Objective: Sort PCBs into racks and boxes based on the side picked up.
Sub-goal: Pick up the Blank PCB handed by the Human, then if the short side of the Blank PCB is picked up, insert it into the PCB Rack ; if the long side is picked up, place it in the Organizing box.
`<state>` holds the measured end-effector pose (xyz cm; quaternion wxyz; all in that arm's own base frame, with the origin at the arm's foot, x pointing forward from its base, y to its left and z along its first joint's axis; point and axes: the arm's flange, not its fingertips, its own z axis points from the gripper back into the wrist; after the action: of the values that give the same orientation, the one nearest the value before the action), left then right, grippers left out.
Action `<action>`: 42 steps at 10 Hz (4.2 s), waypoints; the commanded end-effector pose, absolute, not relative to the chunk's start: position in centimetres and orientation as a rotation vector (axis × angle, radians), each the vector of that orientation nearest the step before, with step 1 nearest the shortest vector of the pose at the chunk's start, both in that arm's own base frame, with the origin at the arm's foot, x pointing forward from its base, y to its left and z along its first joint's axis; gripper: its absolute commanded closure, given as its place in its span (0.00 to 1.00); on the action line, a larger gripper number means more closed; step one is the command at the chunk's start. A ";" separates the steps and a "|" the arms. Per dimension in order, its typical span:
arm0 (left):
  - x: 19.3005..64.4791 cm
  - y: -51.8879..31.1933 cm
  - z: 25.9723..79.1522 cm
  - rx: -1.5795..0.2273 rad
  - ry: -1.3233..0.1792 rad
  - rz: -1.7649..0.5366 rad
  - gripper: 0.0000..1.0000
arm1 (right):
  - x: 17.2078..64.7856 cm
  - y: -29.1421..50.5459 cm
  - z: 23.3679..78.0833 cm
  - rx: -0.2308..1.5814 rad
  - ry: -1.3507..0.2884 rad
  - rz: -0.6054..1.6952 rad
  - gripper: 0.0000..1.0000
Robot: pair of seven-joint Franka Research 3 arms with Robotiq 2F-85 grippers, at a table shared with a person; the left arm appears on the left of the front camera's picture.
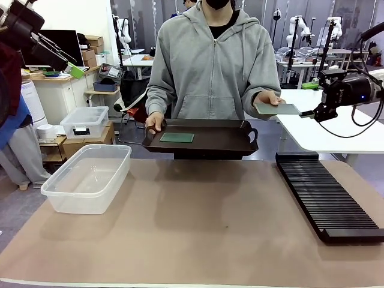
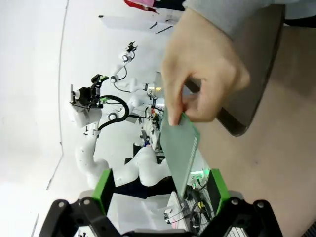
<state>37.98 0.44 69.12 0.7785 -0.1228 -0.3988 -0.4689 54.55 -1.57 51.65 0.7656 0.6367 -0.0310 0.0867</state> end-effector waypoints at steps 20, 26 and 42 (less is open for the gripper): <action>37.9 0.5 69.1 -0.271 -0.859 -1.021 0.00 | 57.6 1.1 48.1 1.549 0.091 0.277 1.00; 37.9 0.5 69.1 -0.271 -0.859 -1.021 0.00 | 57.6 1.1 48.3 1.558 0.078 0.268 1.00; 37.9 0.5 69.1 -0.271 -0.859 -1.021 0.00 | 56.7 0.4 49.0 1.542 -0.046 0.316 0.98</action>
<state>37.98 0.44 69.12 0.7785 -0.1228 -0.3988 -0.4690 56.96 0.27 49.02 0.7063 0.6941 0.0006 0.1391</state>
